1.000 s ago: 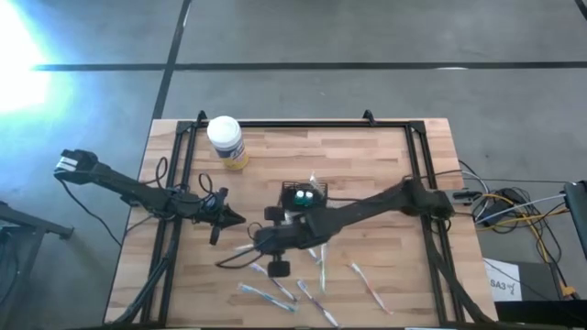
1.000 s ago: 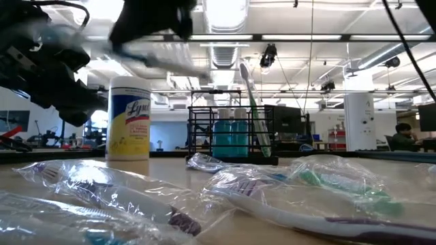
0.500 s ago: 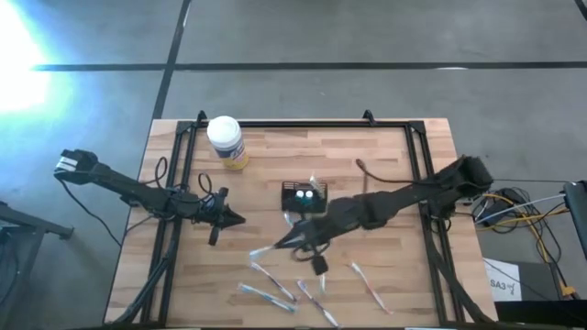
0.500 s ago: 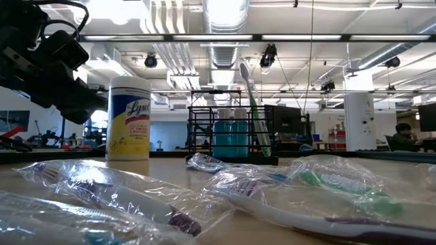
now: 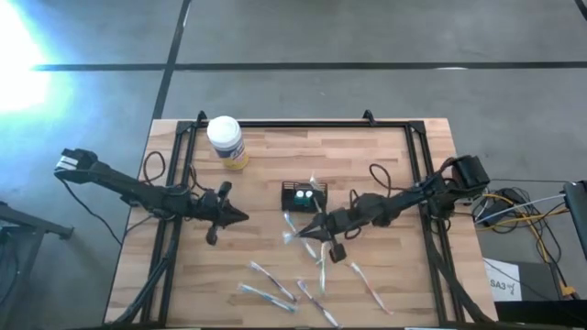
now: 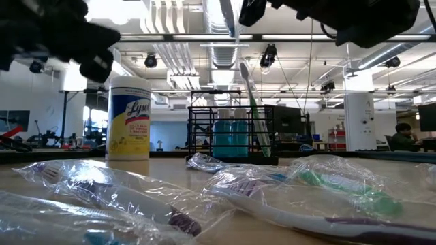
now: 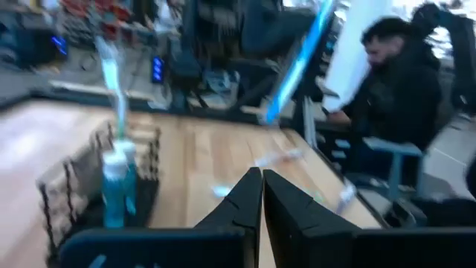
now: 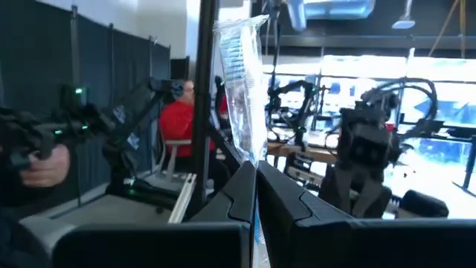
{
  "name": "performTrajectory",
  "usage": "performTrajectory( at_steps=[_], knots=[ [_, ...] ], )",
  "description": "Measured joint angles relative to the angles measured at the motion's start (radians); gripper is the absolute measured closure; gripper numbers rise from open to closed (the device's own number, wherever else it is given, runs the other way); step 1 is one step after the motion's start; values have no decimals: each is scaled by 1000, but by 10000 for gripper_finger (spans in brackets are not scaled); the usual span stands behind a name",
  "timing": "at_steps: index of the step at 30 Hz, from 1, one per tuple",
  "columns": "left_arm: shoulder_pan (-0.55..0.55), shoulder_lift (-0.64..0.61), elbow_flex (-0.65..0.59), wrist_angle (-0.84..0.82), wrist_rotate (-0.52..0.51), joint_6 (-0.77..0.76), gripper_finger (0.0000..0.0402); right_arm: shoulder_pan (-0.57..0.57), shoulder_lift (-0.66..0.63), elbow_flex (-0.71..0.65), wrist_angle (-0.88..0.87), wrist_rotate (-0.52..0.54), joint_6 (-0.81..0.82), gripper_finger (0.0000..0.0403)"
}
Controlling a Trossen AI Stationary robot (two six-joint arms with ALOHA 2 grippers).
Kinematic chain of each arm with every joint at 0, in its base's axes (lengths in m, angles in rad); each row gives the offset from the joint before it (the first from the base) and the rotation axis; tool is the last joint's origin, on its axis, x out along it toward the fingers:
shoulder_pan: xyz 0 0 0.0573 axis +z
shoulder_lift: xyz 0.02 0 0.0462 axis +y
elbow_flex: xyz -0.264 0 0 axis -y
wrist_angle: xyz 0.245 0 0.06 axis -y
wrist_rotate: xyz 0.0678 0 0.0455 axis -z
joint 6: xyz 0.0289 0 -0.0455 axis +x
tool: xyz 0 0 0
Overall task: Pick & Place toothbrushing station
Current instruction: Put the top left blue toothbrush into the black mesh organizer
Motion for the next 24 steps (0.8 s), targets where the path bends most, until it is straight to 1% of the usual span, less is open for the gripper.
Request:
performTrajectory(
  at_steps=[2,4,7,11,15,18,20,24],
  knots=[
    [0,16,38,0,-32,23,383,-7,12,-4,12,0,6,394],
    [0,36,74,-1,-41,58,379,-12,33,1,20,8,-1,394],
    [0,77,127,0,-41,124,358,-14,53,3,26,53,-16,394],
    [0,155,189,0,-53,200,303,-17,62,17,35,106,-42,394],
    [0,244,253,-1,-67,217,233,-17,69,18,50,110,-64,394],
    [0,307,308,1,-71,229,196,-16,67,18,56,155,-71,394],
    [0,346,343,-2,-71,243,184,-18,68,18,52,166,-86,394],
    [0,406,413,1,-71,271,181,-17,68,18,54,185,-94,394]
  ],
)
